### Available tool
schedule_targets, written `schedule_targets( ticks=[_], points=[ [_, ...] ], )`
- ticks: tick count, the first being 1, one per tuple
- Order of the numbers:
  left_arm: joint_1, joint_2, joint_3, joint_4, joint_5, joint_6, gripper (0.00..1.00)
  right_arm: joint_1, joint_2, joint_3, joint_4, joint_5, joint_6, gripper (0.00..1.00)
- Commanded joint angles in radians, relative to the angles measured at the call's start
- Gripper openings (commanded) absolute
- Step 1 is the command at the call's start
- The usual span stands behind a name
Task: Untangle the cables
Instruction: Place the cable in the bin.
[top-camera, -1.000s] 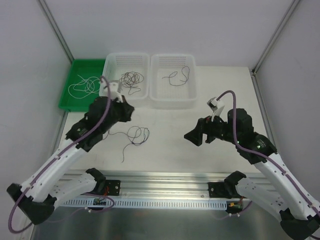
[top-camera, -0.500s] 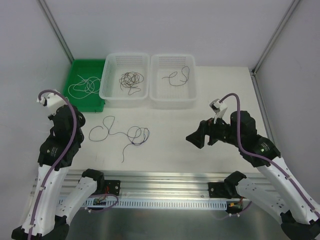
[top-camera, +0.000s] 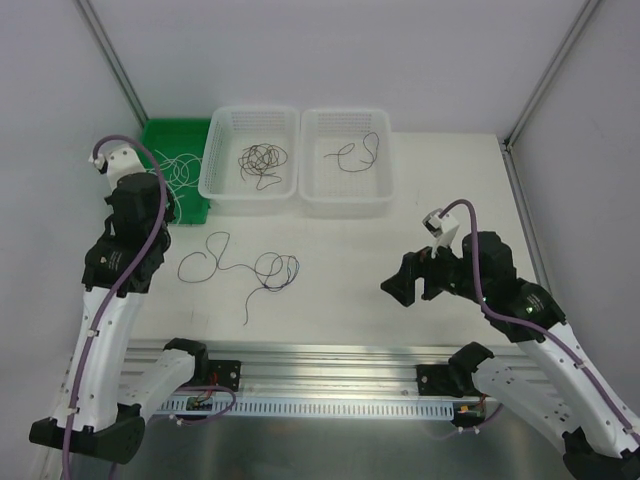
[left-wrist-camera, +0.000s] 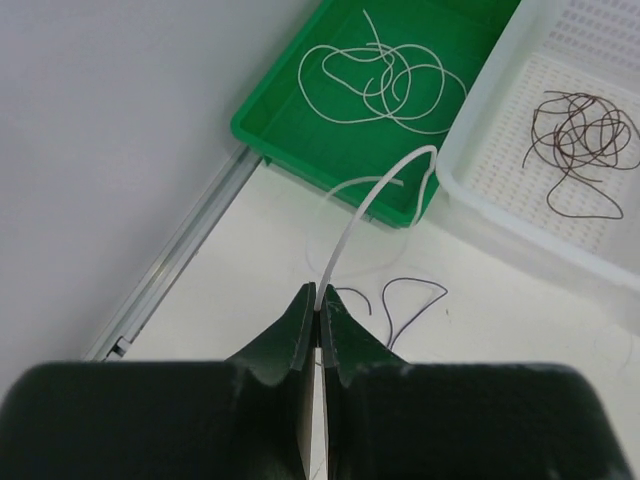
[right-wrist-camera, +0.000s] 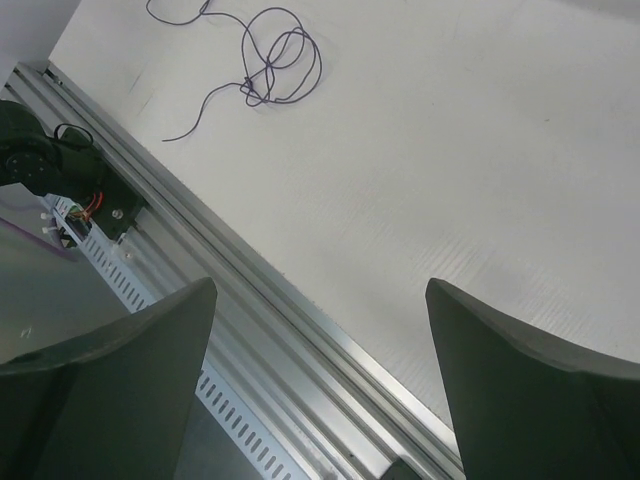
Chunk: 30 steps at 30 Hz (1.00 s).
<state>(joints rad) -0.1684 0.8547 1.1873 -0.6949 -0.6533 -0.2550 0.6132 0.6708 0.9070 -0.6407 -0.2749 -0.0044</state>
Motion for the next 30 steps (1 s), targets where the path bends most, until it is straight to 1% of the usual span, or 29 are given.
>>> schedule_targets(
  ticks=[1, 3, 4, 6, 7, 9, 10, 11, 13, 16, 17, 19, 25, 27, 30],
  points=[
    [0.007, 0.053, 0.174, 0.052, 0.011, 0.077, 0.0, 0.003, -0.01, -0.022, -0.014, 0.019, -0.031, 0.91],
    [0.009, 0.118, 0.25, 0.064, 0.009, 0.109, 0.0, 0.003, -0.008, -0.031, -0.013, 0.01, -0.034, 0.91],
    [0.009, 0.142, 0.327, 0.067, 0.0, 0.146, 0.0, 0.005, -0.008, -0.034, -0.008, 0.005, -0.034, 0.9],
    [0.02, 0.22, 0.401, 0.083, -0.006, 0.184, 0.0, 0.003, -0.011, -0.046, -0.002, -0.009, -0.039, 0.9],
    [0.029, 0.248, 0.463, 0.107, -0.011, 0.221, 0.0, 0.005, -0.013, -0.048, 0.004, -0.015, -0.039, 0.9],
    [0.055, 0.334, 0.517, 0.132, -0.006, 0.246, 0.0, 0.005, -0.014, -0.057, 0.01, -0.023, -0.043, 0.9],
    [0.091, 0.366, 0.57, 0.147, 0.001, 0.246, 0.0, 0.005, -0.014, -0.06, 0.016, -0.027, -0.046, 0.9],
    [0.11, 0.43, 0.596, 0.149, 0.033, 0.246, 0.0, 0.005, -0.013, -0.063, 0.019, -0.035, -0.049, 0.9],
    [0.162, 0.525, 0.673, 0.152, 0.09, 0.203, 0.0, 0.003, -0.007, -0.072, 0.026, -0.041, -0.055, 0.91],
    [0.208, 0.619, 0.767, 0.163, 0.119, 0.171, 0.0, 0.005, 0.001, -0.085, 0.027, -0.058, -0.063, 0.91],
    [0.216, 0.676, 0.787, 0.173, 0.142, 0.168, 0.0, 0.003, 0.003, -0.092, 0.032, -0.063, -0.065, 0.9],
    [0.24, 0.725, 0.819, 0.198, 0.167, 0.165, 0.0, 0.003, 0.007, -0.114, 0.041, -0.07, -0.066, 0.9],
    [0.28, 0.894, 0.824, 0.353, 0.222, 0.16, 0.0, 0.003, 0.056, -0.177, 0.094, -0.107, -0.055, 0.91],
    [0.285, 0.937, 0.833, 0.402, 0.231, 0.184, 0.0, 0.003, 0.078, -0.192, 0.122, -0.119, -0.051, 0.91],
    [0.296, 1.036, 0.857, 0.419, 0.233, 0.191, 0.0, 0.003, 0.108, -0.212, 0.151, -0.121, -0.046, 0.91]
  ],
)
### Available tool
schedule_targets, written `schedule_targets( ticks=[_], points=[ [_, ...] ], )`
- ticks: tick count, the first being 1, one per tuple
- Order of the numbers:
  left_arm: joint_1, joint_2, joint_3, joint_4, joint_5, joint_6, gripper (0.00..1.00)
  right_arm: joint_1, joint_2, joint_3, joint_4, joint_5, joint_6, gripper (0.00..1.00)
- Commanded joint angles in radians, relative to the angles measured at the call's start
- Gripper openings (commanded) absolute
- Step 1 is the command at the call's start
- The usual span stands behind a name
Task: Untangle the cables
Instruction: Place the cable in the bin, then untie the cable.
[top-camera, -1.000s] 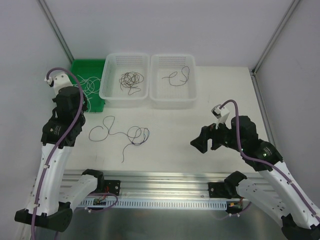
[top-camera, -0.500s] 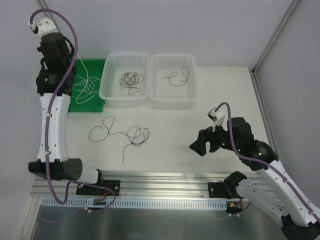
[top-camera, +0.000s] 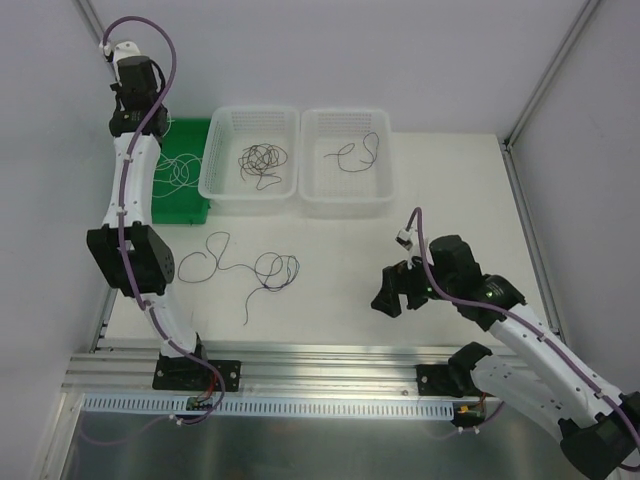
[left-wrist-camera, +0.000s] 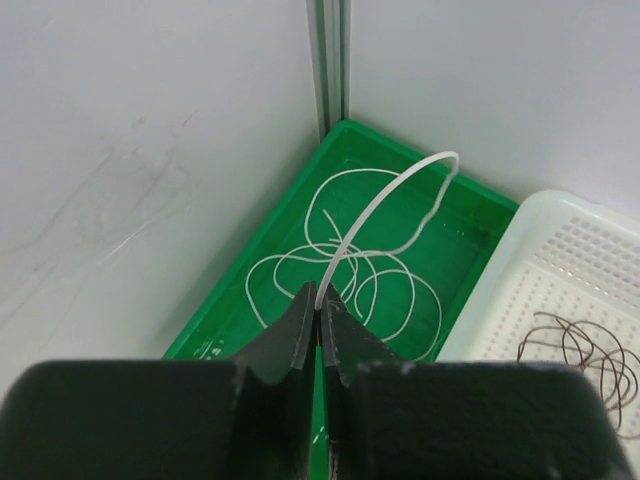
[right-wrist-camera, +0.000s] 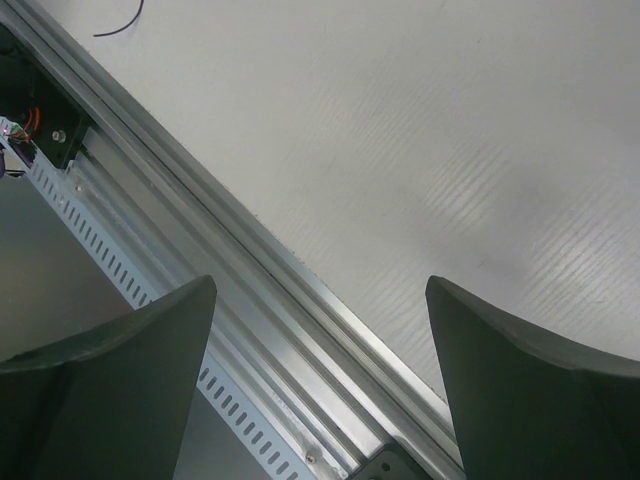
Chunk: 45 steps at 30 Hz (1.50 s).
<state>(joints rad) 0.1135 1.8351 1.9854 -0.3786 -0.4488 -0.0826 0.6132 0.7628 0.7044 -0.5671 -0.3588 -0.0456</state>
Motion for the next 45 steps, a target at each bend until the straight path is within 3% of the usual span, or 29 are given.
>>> schedule_targets(
  ticks=[1, 3, 4, 5, 11, 12, 13, 14, 16, 22, 24, 27, 32, 36, 40, 45],
  points=[
    [0.018, 0.106, 0.065, 0.107, 0.035, 0.015, 0.0, 0.003, 0.039, -0.011, 0.082, -0.035, -0.005, 0.91],
    [0.038, 0.154, 0.076, 0.107, 0.036, -0.003, 0.04, 0.003, 0.065, -0.013, 0.093, -0.039, -0.004, 0.91],
    [0.043, 0.171, 0.073, 0.107, 0.038, -0.012, 0.14, 0.003, 0.087, -0.014, 0.098, -0.043, -0.004, 0.91],
    [0.051, 0.196, 0.067, 0.106, 0.041, -0.022, 0.17, 0.005, 0.096, -0.014, 0.102, -0.045, -0.004, 0.91],
    [0.072, 0.144, -0.048, 0.106, 0.041, -0.08, 0.14, 0.005, 0.112, -0.02, 0.118, -0.046, 0.0, 0.91],
    [0.074, 0.133, -0.074, 0.106, 0.038, -0.091, 0.18, 0.005, 0.106, -0.023, 0.124, -0.048, 0.001, 0.91],
    [0.074, 0.121, -0.088, 0.106, 0.036, -0.095, 0.23, 0.006, 0.099, -0.031, 0.127, -0.051, 0.009, 0.91],
    [0.074, 0.093, -0.102, 0.106, 0.041, -0.101, 0.38, 0.008, 0.08, -0.034, 0.127, -0.052, 0.012, 0.91],
    [0.075, 0.037, -0.152, 0.104, 0.077, -0.121, 0.52, 0.01, 0.057, -0.043, 0.122, -0.046, 0.019, 0.91],
    [0.049, -0.185, -0.405, 0.096, 0.295, -0.255, 0.7, 0.014, -0.022, -0.071, 0.108, -0.002, 0.042, 0.91],
    [0.006, -0.279, -0.529, 0.083, 0.355, -0.29, 0.85, 0.014, -0.037, -0.082, 0.121, -0.002, 0.043, 0.91],
    [-0.087, -0.409, -0.715, 0.064, 0.39, -0.327, 0.99, 0.016, -0.052, -0.097, 0.138, 0.006, 0.087, 0.91],
    [-0.287, -0.571, -1.0, 0.049, 0.438, -0.368, 0.99, 0.019, -0.072, -0.115, 0.138, 0.008, 0.105, 0.91],
    [-0.463, -0.625, -1.115, 0.041, 0.411, -0.378, 0.99, 0.02, -0.097, -0.134, 0.141, 0.009, 0.121, 0.91],
    [-0.607, -0.587, -1.174, 0.04, 0.342, -0.393, 0.99, 0.023, -0.114, -0.148, 0.145, 0.009, 0.136, 0.91],
    [-0.686, -0.459, -1.192, 0.04, 0.288, -0.428, 0.94, 0.028, -0.144, -0.151, 0.128, 0.014, 0.144, 0.91]
  ],
)
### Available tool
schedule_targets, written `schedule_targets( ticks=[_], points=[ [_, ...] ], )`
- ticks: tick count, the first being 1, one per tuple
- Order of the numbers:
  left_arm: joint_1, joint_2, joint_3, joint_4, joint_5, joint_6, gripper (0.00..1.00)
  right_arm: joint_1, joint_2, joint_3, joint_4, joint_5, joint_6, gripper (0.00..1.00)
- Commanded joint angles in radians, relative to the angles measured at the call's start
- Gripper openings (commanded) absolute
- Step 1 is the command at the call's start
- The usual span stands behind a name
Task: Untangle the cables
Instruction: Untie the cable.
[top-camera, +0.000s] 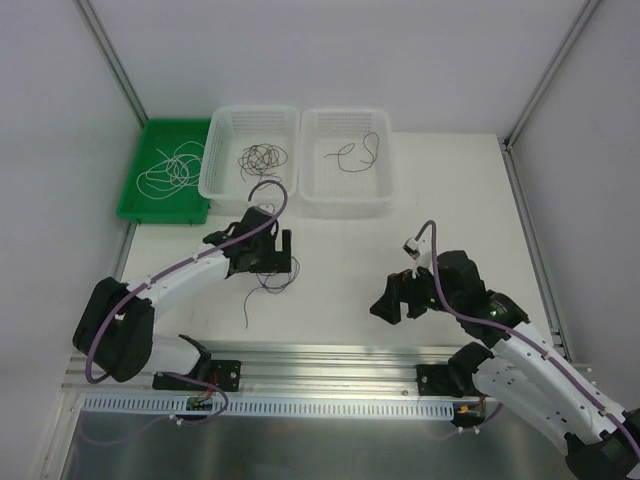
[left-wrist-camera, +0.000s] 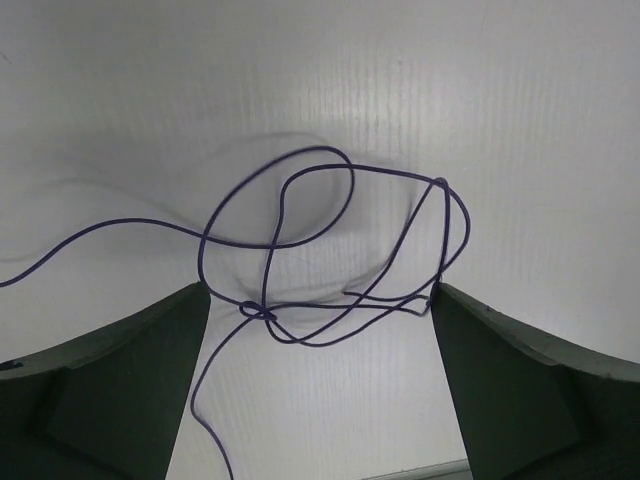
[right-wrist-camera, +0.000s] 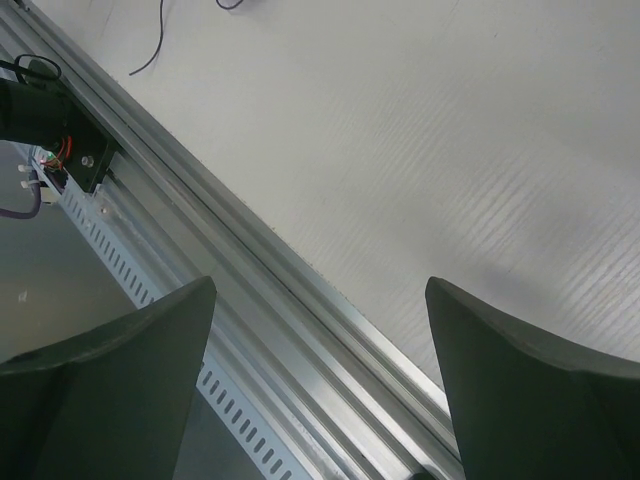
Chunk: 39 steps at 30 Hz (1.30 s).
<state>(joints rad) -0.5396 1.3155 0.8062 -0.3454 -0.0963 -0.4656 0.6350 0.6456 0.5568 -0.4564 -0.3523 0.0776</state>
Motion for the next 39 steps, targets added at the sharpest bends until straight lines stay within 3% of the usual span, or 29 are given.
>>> schedule_targets(
  ticks=[1, 6, 10, 13, 14, 17, 26, 39],
  points=[
    [-0.043, 0.077, -0.009, 0.006, -0.101, -0.05, 0.93, 0.005, -0.029, -0.003, 0.012, 0.009, 0.021, 0.91],
    [-0.088, 0.177, -0.007, 0.006, -0.174, -0.08, 0.86, 0.008, -0.035, -0.003, 0.001, 0.013, 0.022, 0.9],
    [-0.112, 0.237, -0.006, 0.005, -0.195, -0.091, 0.75, 0.008, -0.023, -0.011, 0.013, 0.015, 0.024, 0.91],
    [-0.132, 0.264, -0.009, 0.006, -0.197, -0.1, 0.5, 0.009, -0.001, -0.017, 0.033, 0.009, 0.024, 0.91],
    [-0.137, 0.268, -0.003, 0.006, -0.194, -0.105, 0.32, 0.009, 0.009, -0.017, 0.039, 0.007, 0.024, 0.91],
    [-0.178, 0.258, 0.013, 0.006, -0.174, -0.116, 0.0, 0.012, 0.029, -0.02, 0.073, 0.001, 0.03, 0.91],
    [-0.328, 0.145, 0.123, 0.009, -0.039, -0.179, 0.0, 0.061, 0.13, -0.067, 0.347, -0.016, 0.145, 0.88],
    [-0.361, -0.027, 0.16, 0.046, 0.018, -0.277, 0.0, 0.242, 0.356, -0.113, 0.832, 0.081, 0.24, 0.79]
  ],
)
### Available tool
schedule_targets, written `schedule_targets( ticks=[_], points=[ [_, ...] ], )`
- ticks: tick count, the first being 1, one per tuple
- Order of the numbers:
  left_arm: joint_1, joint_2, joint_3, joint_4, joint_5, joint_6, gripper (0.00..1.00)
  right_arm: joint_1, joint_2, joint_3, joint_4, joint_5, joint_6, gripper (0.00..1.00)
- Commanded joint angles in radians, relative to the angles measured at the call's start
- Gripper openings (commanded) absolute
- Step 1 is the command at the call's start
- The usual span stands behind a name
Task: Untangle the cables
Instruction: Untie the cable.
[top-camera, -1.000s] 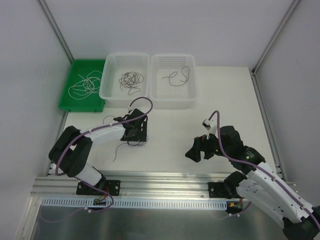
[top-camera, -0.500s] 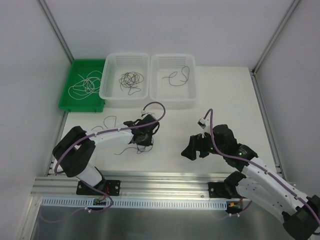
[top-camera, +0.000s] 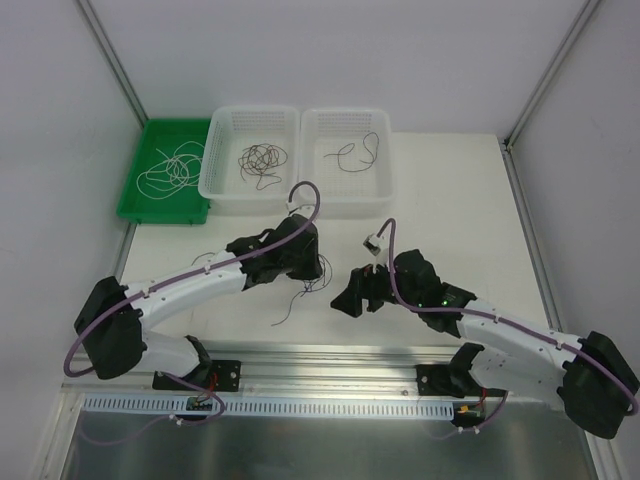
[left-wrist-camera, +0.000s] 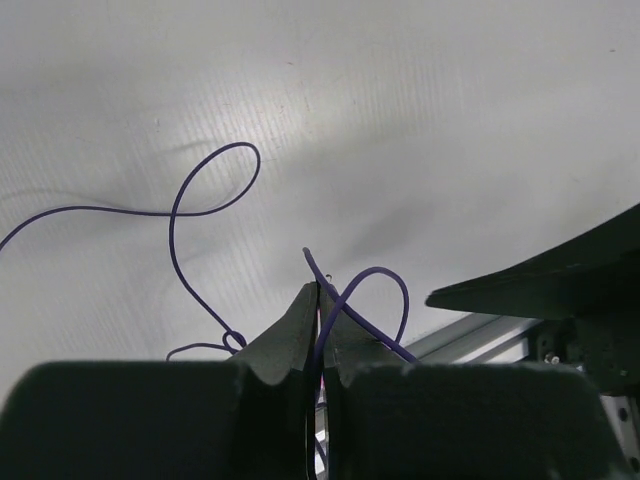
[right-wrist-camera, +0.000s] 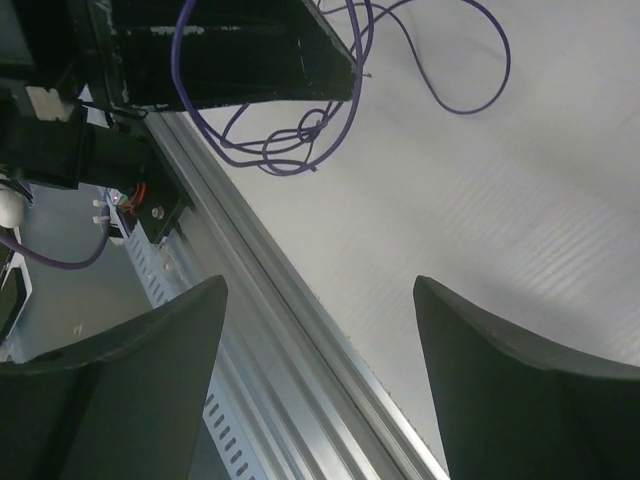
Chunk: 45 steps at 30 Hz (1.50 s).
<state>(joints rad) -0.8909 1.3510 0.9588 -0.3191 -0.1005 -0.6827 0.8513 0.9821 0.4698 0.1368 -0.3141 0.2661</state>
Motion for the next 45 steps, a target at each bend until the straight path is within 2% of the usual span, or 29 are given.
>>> schedule_targets(
  ticks=[1, 4, 7, 12, 18, 25, 31, 32, 36, 45],
  points=[
    [-0.01, -0.075, -0.002, 0.028, 0.021, -0.08, 0.0, 0.028, 0.027, -0.036, 0.274, 0.047, 0.062, 0.78],
    [-0.01, -0.131, -0.025, 0.066, 0.012, -0.132, 0.0, 0.049, 0.061, -0.062, 0.41, 0.056, 0.085, 0.75],
    [-0.01, -0.177, -0.046, 0.106, 0.001, -0.184, 0.0, 0.084, 0.102, -0.048, 0.472, 0.082, 0.067, 0.73],
    [-0.01, -0.22, -0.061, 0.14, 0.002, -0.228, 0.0, 0.135, 0.139, -0.022, 0.503, 0.16, 0.015, 0.73],
    [-0.01, -0.271, -0.107, 0.181, 0.007, -0.294, 0.0, 0.14, 0.158, -0.023, 0.54, 0.242, -0.034, 0.73],
    [-0.01, -0.332, -0.179, 0.245, -0.008, -0.382, 0.0, 0.143, 0.234, -0.022, 0.675, 0.254, -0.034, 0.72],
    [-0.01, -0.337, -0.209, 0.278, -0.007, -0.403, 0.0, 0.141, 0.3, -0.011, 0.767, 0.19, -0.027, 0.59],
    [-0.01, -0.336, -0.212, 0.279, -0.007, -0.405, 0.0, 0.141, 0.302, -0.01, 0.77, 0.176, -0.03, 0.54],
    [-0.01, -0.342, -0.241, 0.288, -0.021, -0.423, 0.0, 0.141, 0.279, -0.011, 0.741, 0.187, -0.056, 0.48],
    [-0.008, -0.352, -0.276, 0.282, -0.11, -0.357, 0.0, 0.143, 0.156, -0.043, 0.618, 0.176, -0.088, 0.48]
  ],
)
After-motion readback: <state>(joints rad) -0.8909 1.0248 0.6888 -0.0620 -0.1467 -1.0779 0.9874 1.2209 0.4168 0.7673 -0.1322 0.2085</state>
